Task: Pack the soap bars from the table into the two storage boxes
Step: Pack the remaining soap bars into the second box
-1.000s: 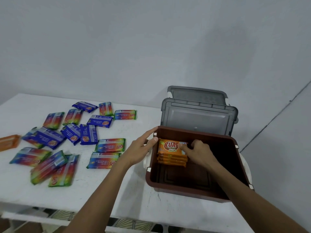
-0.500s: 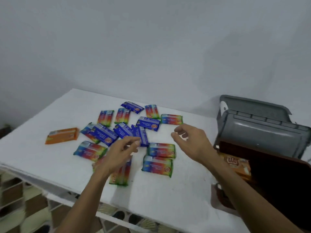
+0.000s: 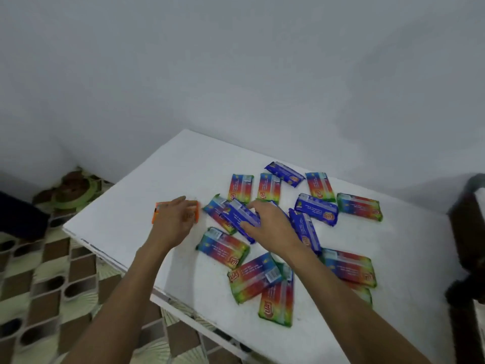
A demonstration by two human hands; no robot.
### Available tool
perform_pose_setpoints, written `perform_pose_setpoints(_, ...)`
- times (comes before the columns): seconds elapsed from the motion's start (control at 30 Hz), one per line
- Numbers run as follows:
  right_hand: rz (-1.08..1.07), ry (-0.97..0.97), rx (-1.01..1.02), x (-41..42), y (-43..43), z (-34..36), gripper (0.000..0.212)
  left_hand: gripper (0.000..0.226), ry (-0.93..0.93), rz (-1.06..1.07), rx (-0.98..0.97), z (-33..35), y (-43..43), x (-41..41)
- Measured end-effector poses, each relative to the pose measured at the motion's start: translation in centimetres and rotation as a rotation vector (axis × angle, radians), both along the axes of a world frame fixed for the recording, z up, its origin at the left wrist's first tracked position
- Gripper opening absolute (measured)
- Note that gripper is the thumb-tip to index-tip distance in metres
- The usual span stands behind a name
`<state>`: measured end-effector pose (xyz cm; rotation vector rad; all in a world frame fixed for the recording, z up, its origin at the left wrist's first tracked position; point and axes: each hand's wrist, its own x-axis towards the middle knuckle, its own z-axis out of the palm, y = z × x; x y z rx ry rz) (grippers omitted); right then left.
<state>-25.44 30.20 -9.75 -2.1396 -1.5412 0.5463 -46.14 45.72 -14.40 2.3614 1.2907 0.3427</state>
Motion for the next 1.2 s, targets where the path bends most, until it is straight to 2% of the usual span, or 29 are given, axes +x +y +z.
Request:
perform_pose_setpoints(0.13,0.023,-0.048,-0.137,0.0,2.8,-1.8,0.074,0.055,0.300,-0.063,-0.116,-0.6,3.1,-0.8)
perform_pose_setpoints(0.23,0.038,-0.093,-0.188,0.0,3.5,-2.6,0.081,0.056,0.330,-0.094,-0.117,-0.6,4.1,-1.1)
perform_pose_setpoints(0.4,0.029,-0.062,-0.158,0.4,3.5,-3.0,0.073,0.053,0.321,-0.170,-0.029,-0.3,4.6,-1.5)
perform_pose_setpoints(0.5,-0.025,0.186,-0.112,0.6,2.9,-2.2,0.061,0.052,0.194,-0.176,-0.022,0.1,4.3,-1.6)
perform_pose_setpoints(0.63,-0.186,0.677,0.007,1.2,1.9,-0.6,0.028,0.049,-0.104,-0.148,-0.149,1.1,2.8,-0.9)
perform_pose_setpoints(0.73,-0.335,1.074,0.042,2.1,1.1,0.3,0.031,0.044,-0.353,-0.141,-0.297,3.1,0.8,0.5)
perform_pose_setpoints(0.8,-0.422,1.246,0.078,2.6,0.1,1.1,0.028,0.039,-0.494,-0.152,-0.412,4.5,-0.7,1.5)
perform_pose_setpoints(0.9,-0.439,1.270,0.109,3.6,-1.6,1.8,0.024,0.028,-0.670,-0.127,-0.614,5.9,-2.7,3.2)
perform_pose_setpoints(0.97,-0.448,1.291,0.120,4.2,-3.2,2.3,0.028,0.031,-0.704,-0.110,-0.718,6.5,-4.1,4.6)
perform_pose_setpoints(1.03,-0.438,1.261,0.129,4.7,-5.0,2.9,0.035,0.038,-0.679,-0.121,-0.784,6.9,-5.5,6.0)
perform_pose_setpoints(1.2,-0.449,1.157,0.250,6.5,-10.3,4.7,0.033,0.056,-0.580,-0.126,-0.876,7.3,-8.9,9.6)
